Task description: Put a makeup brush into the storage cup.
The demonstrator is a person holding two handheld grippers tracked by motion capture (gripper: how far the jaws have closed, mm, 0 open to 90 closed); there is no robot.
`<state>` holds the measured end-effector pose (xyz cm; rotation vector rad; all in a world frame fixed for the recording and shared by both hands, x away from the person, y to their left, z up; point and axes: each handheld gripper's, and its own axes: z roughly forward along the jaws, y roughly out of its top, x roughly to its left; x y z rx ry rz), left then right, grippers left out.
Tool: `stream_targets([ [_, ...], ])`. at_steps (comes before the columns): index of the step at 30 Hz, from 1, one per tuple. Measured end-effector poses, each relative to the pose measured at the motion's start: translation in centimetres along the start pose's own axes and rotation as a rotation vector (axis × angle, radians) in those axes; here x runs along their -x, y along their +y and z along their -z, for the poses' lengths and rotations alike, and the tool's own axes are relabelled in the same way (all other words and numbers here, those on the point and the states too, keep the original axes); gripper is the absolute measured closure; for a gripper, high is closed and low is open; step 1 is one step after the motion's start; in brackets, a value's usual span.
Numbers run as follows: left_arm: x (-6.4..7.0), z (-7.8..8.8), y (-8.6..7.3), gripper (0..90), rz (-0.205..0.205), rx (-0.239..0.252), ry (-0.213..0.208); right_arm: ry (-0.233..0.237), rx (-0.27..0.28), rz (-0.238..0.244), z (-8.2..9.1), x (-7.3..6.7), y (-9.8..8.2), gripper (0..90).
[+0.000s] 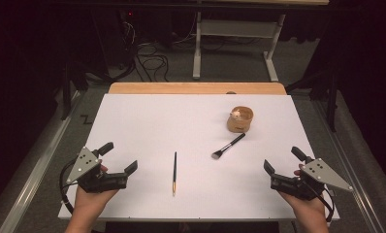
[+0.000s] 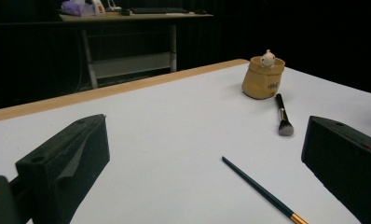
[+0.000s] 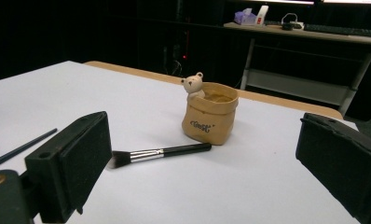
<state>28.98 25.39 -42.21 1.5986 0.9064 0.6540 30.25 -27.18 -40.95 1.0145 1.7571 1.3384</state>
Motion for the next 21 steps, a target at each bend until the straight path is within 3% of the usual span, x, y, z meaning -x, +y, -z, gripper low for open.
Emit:
stream_targets([
  [3,0.28,-0.01,-0.01,1.6,-0.011,-0.002,0.002,-0.003,0.007,0.006,0.04,-0.11,0.0,4.4],
  [14,-0.13,0.17,-0.09,2.0,0.009,0.019,0.015,-0.007,0.011,0.003,0.19,-0.13,0.06,5.6],
  [21,-0.24,0.41,-0.03,2.1,0.012,0.035,0.011,0.02,0.003,0.007,-0.03,-0.26,-0.12,5.7],
])
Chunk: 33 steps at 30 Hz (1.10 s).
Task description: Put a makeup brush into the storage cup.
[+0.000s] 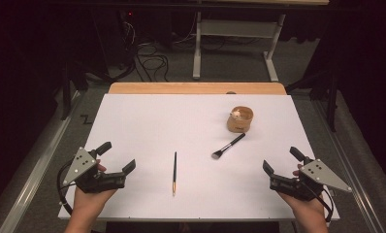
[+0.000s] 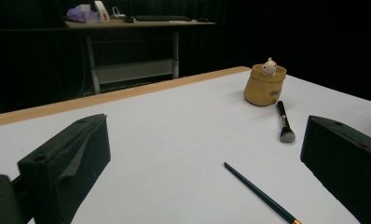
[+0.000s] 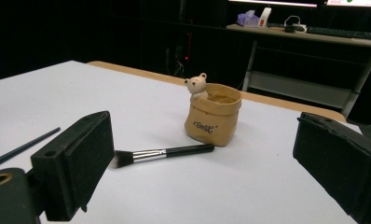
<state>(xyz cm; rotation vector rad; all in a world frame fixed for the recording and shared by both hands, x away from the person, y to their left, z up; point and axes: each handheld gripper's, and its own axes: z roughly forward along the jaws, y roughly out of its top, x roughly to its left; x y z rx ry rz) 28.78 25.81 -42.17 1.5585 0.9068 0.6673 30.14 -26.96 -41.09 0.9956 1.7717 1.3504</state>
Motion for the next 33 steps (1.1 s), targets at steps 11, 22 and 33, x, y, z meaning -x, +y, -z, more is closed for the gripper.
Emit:
stream_targets([
  [11,-0.1,-0.2,-0.2,2.0,0.001,-0.005,-0.01,0.023,0.005,0.018,-0.1,-0.2,-0.1,6.2],
  [22,-0.3,-0.3,-0.4,3.3,0.016,-0.019,0.002,0.016,0.002,0.008,-0.2,0.0,-0.4,14.3],
  [33,-0.6,-0.9,-1.1,3.9,0.022,-0.077,0.042,-0.001,-0.019,-0.001,-0.6,0.5,-1.0,14.4],
])
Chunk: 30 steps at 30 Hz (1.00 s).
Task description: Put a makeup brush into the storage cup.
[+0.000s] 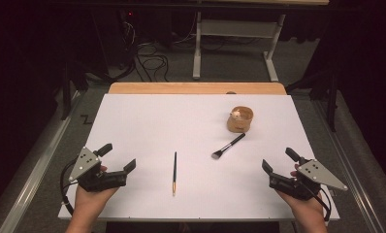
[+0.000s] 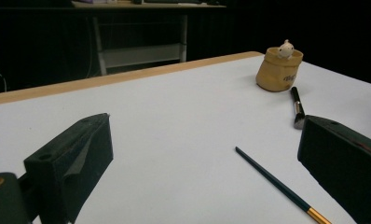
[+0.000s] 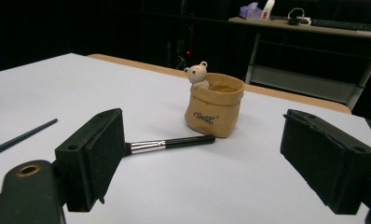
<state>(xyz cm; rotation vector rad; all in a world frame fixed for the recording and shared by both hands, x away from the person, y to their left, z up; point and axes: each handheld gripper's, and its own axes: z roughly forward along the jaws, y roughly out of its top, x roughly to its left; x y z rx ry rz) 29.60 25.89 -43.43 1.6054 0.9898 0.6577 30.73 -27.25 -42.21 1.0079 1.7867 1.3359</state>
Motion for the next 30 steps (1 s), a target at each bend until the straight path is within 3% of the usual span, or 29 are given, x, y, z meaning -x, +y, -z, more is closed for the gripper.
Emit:
stream_targets([
  [6,-0.2,-0.6,-0.4,3.9,0.01,-0.046,-0.001,-0.017,-0.004,0.009,-0.2,0.1,-0.5,14.5],
  [16,-0.2,-1.0,-0.7,3.9,0.014,-0.081,0.019,-0.017,0.004,0.018,-0.8,-0.2,-0.7,14.4],
  [19,-0.2,-0.9,-0.6,3.9,0.006,-0.081,0.024,-0.018,0.011,0.005,-1.1,-0.3,-0.5,14.4],
  [24,-0.4,-1.0,-0.7,4.2,0.017,-0.1,0.028,-0.02,0.013,0.017,-1.6,-0.3,0.5,14.2],
  [30,-0.3,-1.2,-0.6,4.3,0.019,-0.117,0.025,-0.02,0.031,0.038,-1.5,-0.5,0.6,13.9],
])
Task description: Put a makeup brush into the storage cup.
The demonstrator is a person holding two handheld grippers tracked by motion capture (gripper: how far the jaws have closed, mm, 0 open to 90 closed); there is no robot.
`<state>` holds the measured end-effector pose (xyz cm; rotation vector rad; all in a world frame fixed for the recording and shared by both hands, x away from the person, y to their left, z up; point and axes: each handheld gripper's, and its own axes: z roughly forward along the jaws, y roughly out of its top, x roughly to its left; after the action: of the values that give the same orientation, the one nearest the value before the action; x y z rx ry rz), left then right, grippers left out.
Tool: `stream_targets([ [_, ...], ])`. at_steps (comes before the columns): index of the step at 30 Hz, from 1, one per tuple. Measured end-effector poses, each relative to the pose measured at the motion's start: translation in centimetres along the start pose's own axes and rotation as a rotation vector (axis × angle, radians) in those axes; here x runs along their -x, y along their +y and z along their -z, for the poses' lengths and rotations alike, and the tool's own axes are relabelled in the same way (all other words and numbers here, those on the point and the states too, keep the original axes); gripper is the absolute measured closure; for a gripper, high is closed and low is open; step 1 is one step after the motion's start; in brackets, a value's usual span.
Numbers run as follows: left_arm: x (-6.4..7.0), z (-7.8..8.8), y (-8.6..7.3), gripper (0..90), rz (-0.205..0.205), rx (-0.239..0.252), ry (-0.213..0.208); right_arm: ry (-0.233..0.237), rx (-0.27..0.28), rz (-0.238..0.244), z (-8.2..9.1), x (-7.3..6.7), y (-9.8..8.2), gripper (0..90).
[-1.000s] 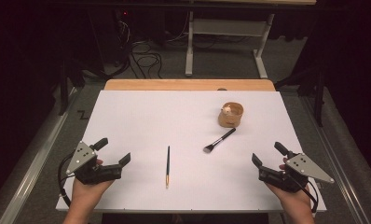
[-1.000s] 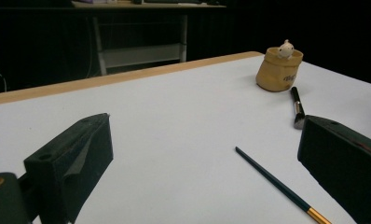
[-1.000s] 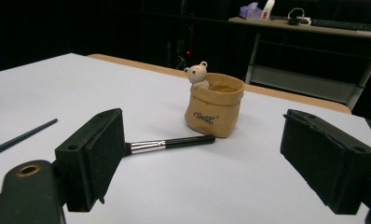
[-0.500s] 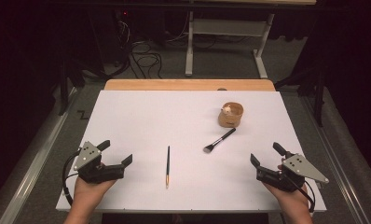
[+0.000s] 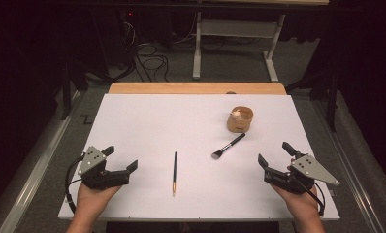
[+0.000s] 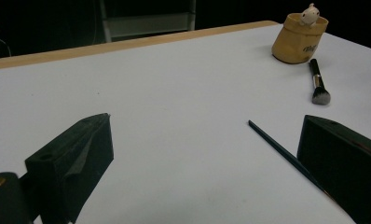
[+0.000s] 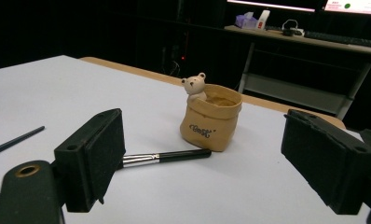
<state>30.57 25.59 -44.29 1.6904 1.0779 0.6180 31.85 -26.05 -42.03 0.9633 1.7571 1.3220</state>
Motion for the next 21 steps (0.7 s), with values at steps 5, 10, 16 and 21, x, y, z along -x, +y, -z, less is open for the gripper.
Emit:
stream_targets([
  [5,0.0,-0.5,0.5,4.7,0.013,-0.024,0.009,0.006,0.009,0.0,0.3,-0.2,-0.2,14.0],
  [10,0.1,-1.4,1.3,4.8,0.018,-0.092,0.008,0.006,0.015,-0.001,0.4,-0.2,-0.2,14.0],
  [16,-0.1,-2.0,2.1,4.8,0.015,-0.151,0.023,0.015,-0.001,-0.004,0.2,-0.1,-0.4,14.0],
  [21,-0.1,-2.2,2.2,4.8,0.001,-0.195,0.031,0.017,0.002,-0.008,0.3,0.0,-0.4,14.0],
])
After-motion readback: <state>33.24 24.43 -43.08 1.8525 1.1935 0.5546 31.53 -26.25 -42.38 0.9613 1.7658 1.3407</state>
